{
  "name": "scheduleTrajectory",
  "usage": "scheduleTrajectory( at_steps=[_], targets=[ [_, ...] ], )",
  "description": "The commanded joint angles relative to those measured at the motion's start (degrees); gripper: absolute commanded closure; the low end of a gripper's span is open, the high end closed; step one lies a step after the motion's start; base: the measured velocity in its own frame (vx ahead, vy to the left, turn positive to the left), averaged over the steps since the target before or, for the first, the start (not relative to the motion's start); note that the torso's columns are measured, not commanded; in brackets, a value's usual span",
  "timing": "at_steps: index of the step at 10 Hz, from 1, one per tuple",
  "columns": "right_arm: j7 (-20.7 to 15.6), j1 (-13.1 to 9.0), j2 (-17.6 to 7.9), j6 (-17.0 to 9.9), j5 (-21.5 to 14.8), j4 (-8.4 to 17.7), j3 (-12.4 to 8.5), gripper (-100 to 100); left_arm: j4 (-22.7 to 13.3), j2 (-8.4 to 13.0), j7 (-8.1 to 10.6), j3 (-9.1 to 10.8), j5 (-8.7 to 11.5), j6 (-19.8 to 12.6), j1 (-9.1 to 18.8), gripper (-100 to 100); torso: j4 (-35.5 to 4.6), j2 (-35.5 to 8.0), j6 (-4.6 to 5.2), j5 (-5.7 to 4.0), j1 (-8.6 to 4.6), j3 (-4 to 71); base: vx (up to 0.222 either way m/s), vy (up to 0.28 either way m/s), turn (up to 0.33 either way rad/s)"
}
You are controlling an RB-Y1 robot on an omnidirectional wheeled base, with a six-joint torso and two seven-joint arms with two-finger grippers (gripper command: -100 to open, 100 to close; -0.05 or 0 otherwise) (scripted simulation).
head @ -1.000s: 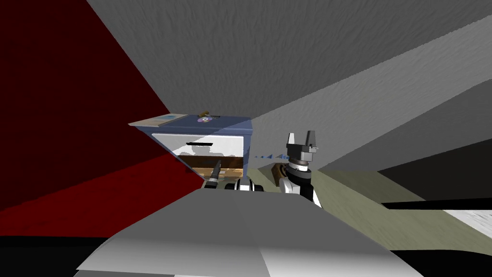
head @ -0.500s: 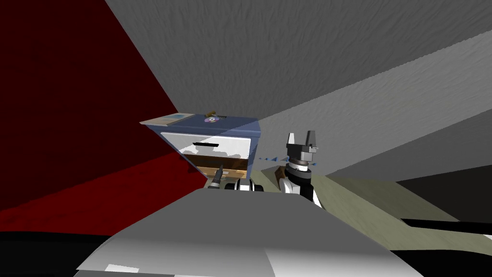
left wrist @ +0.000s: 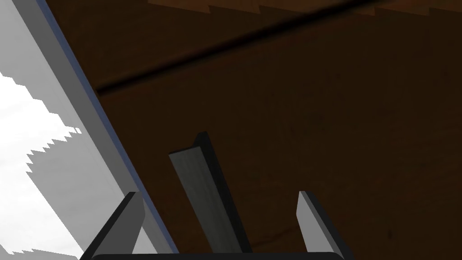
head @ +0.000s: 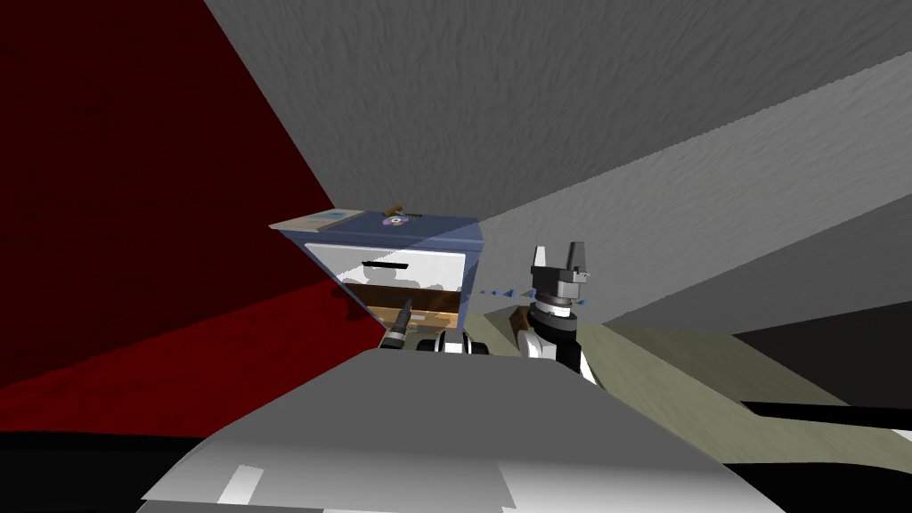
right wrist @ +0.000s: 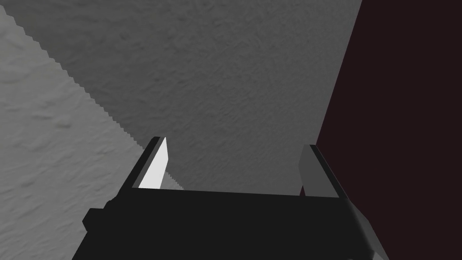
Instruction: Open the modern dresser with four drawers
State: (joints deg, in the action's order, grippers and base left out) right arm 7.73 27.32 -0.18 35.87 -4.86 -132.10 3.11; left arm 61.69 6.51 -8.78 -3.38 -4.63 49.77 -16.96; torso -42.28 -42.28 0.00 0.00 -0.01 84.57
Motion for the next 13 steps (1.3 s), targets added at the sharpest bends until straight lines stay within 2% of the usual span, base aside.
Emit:
scheduleTrajectory(
  at_steps=[1,13],
  targets=[
    [0.0,0.0,0.0,0.0,0.0,0.0,0.0,0,1.8,-0.07,0.91,0.01,0.17,-2.96,0.41,-100,0.01,0.03,0.0,0.0,0.0,0.02,-0.041,0.01,0.001],
    [0.0,0.0,0.0,0.0,0.0,0.0,0.0,0,7.95,-0.77,4.62,0.23,1.01,-15.98,3.57,-100,0.0,-0.01,0.0,0.0,0.01,-0.01,-0.035,0.011,0.0]
  ],
)
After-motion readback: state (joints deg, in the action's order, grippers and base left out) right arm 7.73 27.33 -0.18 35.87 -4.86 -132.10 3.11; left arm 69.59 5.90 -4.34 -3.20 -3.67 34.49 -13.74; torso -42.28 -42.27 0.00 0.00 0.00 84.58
